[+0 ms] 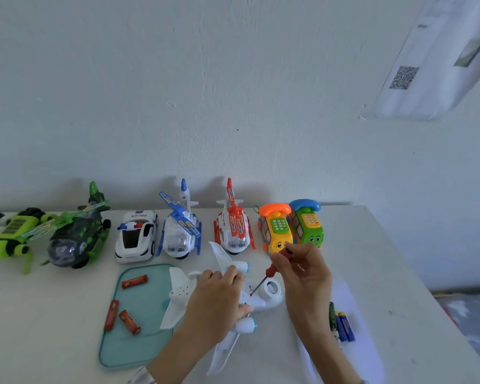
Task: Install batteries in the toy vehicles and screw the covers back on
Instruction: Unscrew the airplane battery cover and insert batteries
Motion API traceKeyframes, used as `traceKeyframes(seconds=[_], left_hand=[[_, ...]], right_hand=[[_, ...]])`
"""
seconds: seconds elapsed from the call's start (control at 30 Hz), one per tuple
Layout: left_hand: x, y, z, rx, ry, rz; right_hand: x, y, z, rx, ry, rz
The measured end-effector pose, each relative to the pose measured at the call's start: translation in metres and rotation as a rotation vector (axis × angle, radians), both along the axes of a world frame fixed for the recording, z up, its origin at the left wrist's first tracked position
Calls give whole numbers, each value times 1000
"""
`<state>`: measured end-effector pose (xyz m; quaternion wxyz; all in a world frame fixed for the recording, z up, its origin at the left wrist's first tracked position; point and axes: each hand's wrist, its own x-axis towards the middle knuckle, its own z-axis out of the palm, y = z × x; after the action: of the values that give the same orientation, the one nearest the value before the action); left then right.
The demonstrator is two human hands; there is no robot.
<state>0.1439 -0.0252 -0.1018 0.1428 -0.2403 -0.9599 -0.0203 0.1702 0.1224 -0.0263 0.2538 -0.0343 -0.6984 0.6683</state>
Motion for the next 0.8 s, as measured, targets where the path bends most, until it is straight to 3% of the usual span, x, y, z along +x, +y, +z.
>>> traceKeyframes(seconds=[0.1,0.33,0.53,0.8], left_hand=[[0,-1,-2,0,0,-4],[1,0,-2,23,-33,-12],[-1,0,1,26,-76,-26],[0,-2,5,-9,-135,-27]], right_hand=[[4,-2,-4,57,-1,22],[1,4,-5,-42,-22,-27],[-6,16,-1,-17,-59,164],[2,5,-10,16,60,77]])
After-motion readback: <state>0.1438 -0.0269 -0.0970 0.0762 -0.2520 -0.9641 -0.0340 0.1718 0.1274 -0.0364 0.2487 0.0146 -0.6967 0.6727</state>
